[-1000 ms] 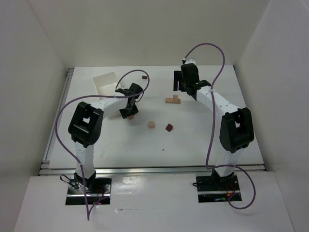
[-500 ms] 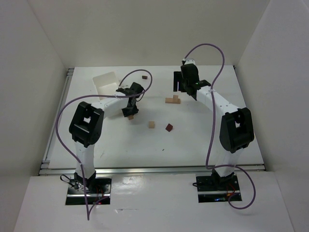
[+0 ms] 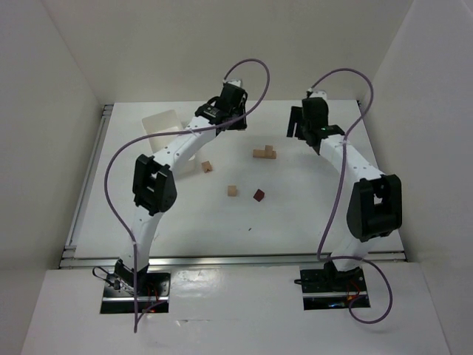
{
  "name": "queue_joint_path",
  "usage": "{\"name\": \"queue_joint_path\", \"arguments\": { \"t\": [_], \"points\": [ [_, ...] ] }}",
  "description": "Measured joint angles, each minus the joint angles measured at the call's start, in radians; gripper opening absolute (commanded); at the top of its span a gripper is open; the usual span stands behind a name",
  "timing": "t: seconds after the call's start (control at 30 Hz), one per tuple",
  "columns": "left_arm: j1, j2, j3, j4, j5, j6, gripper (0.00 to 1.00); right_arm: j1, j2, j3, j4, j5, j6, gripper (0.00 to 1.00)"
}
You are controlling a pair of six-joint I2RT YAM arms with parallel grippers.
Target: Build the wood block tower
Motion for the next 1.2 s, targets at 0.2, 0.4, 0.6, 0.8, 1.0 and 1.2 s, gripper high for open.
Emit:
{"name": "queue_joint_path", "arguments": {
  "t": [0.2, 0.4, 0.6, 0.8, 1.0, 1.2],
  "points": [
    [0.003, 0.155, 0.095, -0.002, 0.099, 0.011, 0.08, -0.129, -0.062, -0.015, -0.003, 0.005, 0.043, 0.78],
    [-0.019, 0.235, 0.135, -0.003, 0.161, 0.023, 0.08, -0.135, -0.063, -0.018, -0.019, -0.018, 0.053, 0.78],
    [-0.040, 0.243, 0.158, 0.022, 0.201, 0.021, 0.08, -0.135, -0.048, -0.018, -0.027, -0.040, 0.056, 0.78],
    [-0.042, 0.250, 0.172, 0.053, 0.207, 0.005, 0.08, -0.135, -0.008, -0.018, -0.051, -0.048, 0.056, 0.78],
    [-0.043, 0.293, 0.175, 0.061, 0.206, -0.009, 0.08, -0.135, -0.002, -0.017, -0.061, -0.048, 0.056, 0.78],
    [-0.047, 0.317, 0.175, 0.060, 0.205, -0.023, 0.08, -0.135, -0.002, -0.018, -0.064, -0.048, 0.056, 0.78]
  ]
}}
